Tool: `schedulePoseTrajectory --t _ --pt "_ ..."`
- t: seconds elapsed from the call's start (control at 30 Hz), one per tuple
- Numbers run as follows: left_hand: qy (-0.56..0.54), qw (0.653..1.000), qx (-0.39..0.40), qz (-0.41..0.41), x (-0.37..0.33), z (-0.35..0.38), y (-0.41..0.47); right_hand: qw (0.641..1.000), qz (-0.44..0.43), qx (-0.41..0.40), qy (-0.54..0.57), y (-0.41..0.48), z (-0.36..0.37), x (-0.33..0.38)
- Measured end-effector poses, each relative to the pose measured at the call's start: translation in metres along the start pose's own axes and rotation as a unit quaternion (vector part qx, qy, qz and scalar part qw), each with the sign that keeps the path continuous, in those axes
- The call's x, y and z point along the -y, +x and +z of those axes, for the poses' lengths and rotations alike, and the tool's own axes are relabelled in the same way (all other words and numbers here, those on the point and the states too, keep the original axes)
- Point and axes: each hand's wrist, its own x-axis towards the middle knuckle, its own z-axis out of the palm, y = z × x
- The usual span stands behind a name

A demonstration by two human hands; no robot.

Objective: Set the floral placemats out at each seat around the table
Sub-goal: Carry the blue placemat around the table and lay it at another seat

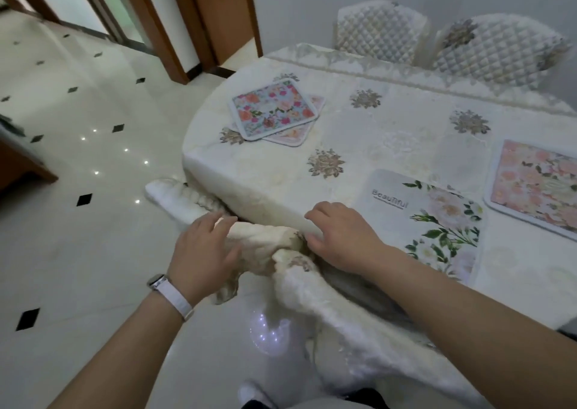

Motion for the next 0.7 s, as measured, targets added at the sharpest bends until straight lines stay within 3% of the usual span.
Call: schedulePoseTrajectory --t 0.33,0.7 --pt "-0.055 0.994 -0.041 -0.082 0.200 -0.020 -0.085 0.992 -0.084 0.052 -0.073 0.076 0.042 0.198" --pt "-0.036 0.972 -0.078 -0.218 0.340 -0.053 -0.184 0.961 -0.242 0.081 -0.103 0.154 0.088 0.357"
